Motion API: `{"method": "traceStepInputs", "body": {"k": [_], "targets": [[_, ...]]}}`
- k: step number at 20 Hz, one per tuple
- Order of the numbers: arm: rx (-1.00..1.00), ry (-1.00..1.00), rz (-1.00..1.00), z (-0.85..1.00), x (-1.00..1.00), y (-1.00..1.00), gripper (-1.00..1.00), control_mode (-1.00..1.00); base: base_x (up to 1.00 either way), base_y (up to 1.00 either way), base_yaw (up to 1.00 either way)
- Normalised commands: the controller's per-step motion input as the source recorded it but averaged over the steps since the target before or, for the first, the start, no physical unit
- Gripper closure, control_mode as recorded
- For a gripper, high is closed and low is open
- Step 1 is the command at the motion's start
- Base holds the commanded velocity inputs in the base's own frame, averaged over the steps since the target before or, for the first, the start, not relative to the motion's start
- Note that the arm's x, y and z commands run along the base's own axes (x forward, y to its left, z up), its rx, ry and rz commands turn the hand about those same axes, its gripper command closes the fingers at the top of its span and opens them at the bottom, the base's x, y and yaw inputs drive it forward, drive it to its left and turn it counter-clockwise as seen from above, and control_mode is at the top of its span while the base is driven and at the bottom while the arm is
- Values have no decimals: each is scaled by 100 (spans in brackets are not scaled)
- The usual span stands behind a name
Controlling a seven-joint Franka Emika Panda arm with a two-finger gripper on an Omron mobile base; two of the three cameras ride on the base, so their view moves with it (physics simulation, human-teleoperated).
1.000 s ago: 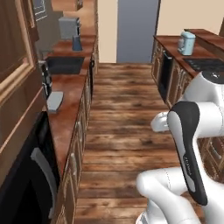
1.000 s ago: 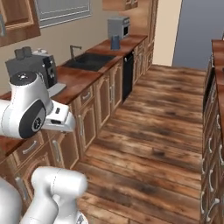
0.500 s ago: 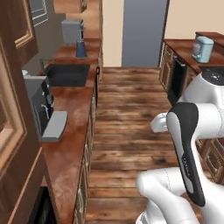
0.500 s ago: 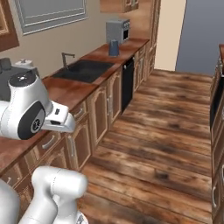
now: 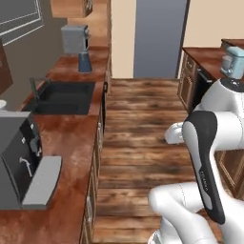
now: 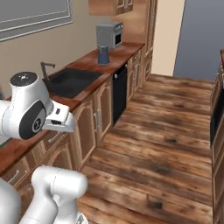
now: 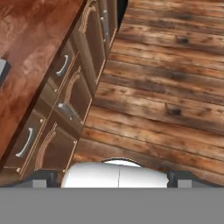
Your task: Navigate to the toaster oven.
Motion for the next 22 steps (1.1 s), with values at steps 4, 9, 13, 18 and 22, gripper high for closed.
{"method": "traceStepInputs", "body": {"k": [4, 9, 13, 18, 22], "targets": [[0, 0, 0, 0, 0, 0, -100, 100, 100, 0, 0], [0, 0, 0, 0, 0, 0, -100, 100, 100, 0, 0], [0, 0, 0, 0, 0, 0, -100, 100, 100, -3, 0], [0, 0, 0, 0, 0, 0, -100, 100, 100, -7, 0], [0, 0, 0, 0, 0, 0, -100, 100, 100, -9, 0]]}}
